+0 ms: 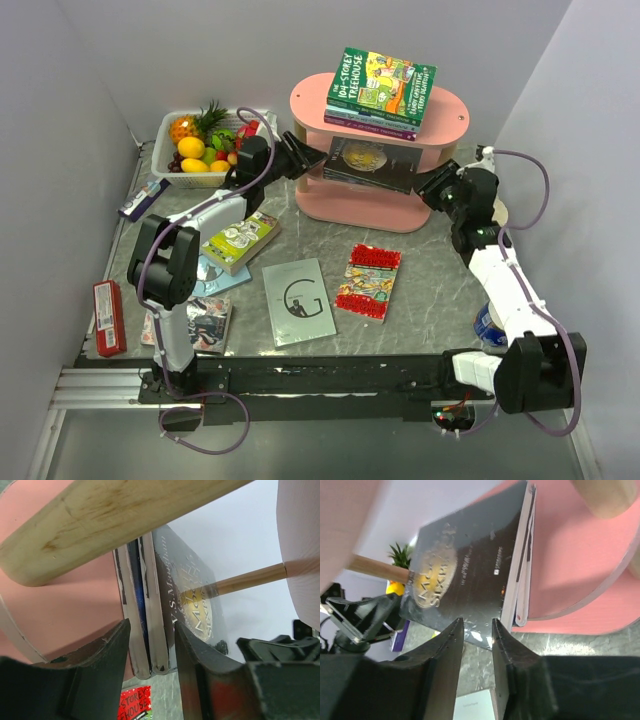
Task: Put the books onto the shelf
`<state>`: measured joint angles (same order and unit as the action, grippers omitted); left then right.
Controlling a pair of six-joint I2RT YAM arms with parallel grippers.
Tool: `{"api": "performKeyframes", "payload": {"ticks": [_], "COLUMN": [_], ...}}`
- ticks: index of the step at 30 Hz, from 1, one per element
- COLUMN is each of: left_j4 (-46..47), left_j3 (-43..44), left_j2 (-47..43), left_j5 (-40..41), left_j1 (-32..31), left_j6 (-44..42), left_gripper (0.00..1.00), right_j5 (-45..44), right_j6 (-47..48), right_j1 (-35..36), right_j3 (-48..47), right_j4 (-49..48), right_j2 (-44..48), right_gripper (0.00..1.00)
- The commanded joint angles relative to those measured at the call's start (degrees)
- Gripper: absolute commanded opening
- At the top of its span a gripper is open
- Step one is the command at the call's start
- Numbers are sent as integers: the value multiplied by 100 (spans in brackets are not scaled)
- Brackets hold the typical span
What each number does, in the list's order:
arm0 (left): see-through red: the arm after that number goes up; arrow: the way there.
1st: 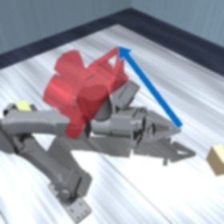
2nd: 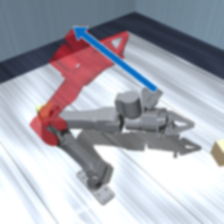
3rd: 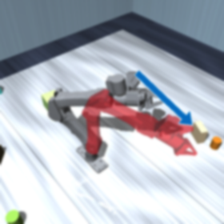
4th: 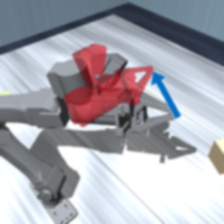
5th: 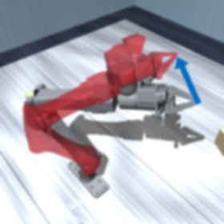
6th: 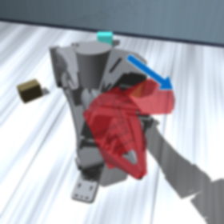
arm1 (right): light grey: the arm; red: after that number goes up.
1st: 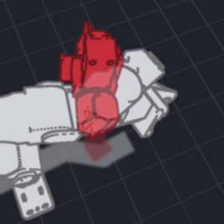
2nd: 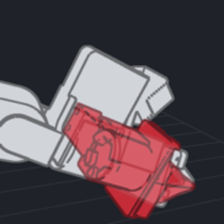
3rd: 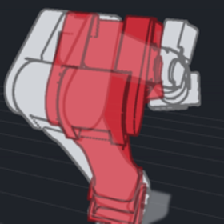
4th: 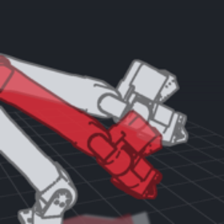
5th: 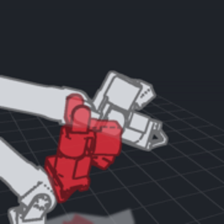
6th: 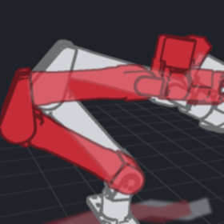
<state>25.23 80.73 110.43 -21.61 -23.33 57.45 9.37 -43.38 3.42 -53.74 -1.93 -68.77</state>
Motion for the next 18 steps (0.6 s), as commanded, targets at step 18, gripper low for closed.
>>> {"api": "performKeyframes", "payload": {"ticks": [18], "left_j4": [403], "left_j3": [180], "left_j2": [-31], "left_j5": [-327], "left_j1": [-5], "left_j6": [56], "left_gripper": [41], "right_j5": [-84], "right_j6": [224], "right_j1": [45], "right_j3": [-199], "right_j4": [62], "right_j2": [-109], "right_gripper": [41]}}
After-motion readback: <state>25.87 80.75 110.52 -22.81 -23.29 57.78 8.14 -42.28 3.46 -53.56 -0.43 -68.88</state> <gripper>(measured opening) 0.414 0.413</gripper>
